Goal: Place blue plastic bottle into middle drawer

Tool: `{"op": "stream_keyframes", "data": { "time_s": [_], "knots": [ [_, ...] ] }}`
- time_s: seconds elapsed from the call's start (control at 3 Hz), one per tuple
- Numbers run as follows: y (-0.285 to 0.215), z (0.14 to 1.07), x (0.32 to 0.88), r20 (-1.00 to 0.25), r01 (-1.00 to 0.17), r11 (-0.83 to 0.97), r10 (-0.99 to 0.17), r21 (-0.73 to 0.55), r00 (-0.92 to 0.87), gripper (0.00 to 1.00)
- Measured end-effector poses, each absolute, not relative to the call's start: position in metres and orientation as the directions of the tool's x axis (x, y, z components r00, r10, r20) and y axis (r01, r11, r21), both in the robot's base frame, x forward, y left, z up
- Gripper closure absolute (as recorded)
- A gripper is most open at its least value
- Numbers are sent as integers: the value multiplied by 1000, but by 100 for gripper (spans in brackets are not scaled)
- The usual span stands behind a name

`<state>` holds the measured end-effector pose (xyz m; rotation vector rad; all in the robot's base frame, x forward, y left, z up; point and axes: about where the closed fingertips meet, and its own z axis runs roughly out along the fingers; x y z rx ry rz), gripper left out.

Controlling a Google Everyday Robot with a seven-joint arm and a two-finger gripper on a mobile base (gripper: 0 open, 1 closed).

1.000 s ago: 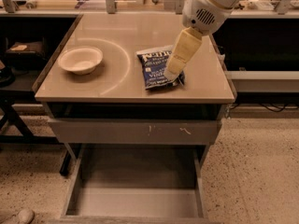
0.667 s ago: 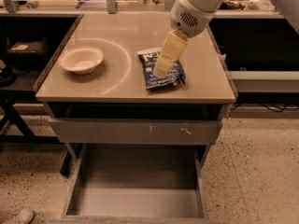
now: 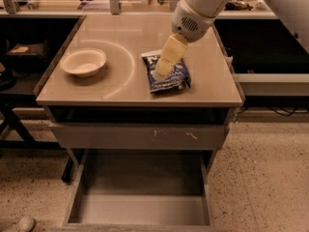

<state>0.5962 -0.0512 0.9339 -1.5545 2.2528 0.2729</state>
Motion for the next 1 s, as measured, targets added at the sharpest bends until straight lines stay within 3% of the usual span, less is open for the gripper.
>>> {"op": "stream_keyframes", "data": {
  "time_s": [1.0],
  "knots": [
    [-40, 880, 663, -363, -890, 453, -839, -55, -405, 0]
  ]
}}
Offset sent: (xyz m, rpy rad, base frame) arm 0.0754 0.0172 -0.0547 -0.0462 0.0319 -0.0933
